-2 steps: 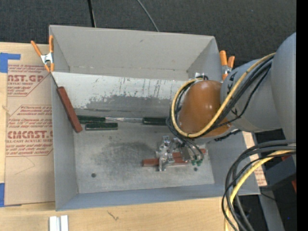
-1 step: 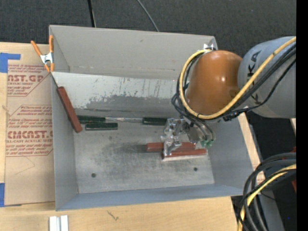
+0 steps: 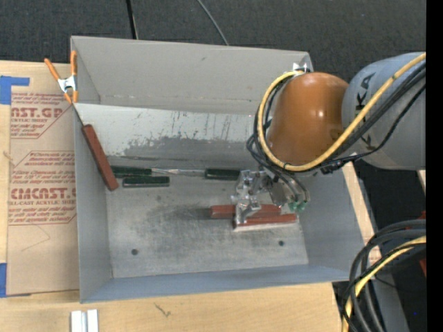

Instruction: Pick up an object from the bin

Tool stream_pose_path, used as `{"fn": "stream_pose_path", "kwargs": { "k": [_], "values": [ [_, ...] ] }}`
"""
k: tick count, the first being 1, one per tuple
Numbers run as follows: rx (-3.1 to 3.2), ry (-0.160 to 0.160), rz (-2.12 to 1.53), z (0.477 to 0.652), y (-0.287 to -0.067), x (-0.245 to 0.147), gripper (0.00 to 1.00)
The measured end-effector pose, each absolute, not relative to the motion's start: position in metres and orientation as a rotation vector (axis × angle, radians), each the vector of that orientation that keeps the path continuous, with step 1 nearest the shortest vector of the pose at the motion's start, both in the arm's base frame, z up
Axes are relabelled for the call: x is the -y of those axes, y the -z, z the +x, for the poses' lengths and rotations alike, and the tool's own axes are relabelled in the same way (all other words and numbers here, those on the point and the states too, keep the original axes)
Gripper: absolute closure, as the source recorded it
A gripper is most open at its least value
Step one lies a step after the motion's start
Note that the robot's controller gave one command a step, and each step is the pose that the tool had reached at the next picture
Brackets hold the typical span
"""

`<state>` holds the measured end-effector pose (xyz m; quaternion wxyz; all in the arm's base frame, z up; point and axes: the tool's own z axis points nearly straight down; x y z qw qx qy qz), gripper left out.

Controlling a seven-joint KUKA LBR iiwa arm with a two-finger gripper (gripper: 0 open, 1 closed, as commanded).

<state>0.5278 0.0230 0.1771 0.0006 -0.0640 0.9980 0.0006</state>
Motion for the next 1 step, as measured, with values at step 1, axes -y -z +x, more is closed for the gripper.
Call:
{"fn": "stream_pose_path", "kwargs": {
  "k": [1],
  "values": [
    [-3.135, -0.002, -0.176, 0.5336, -0.1725, -0.0228, 1.00]
  ]
}}
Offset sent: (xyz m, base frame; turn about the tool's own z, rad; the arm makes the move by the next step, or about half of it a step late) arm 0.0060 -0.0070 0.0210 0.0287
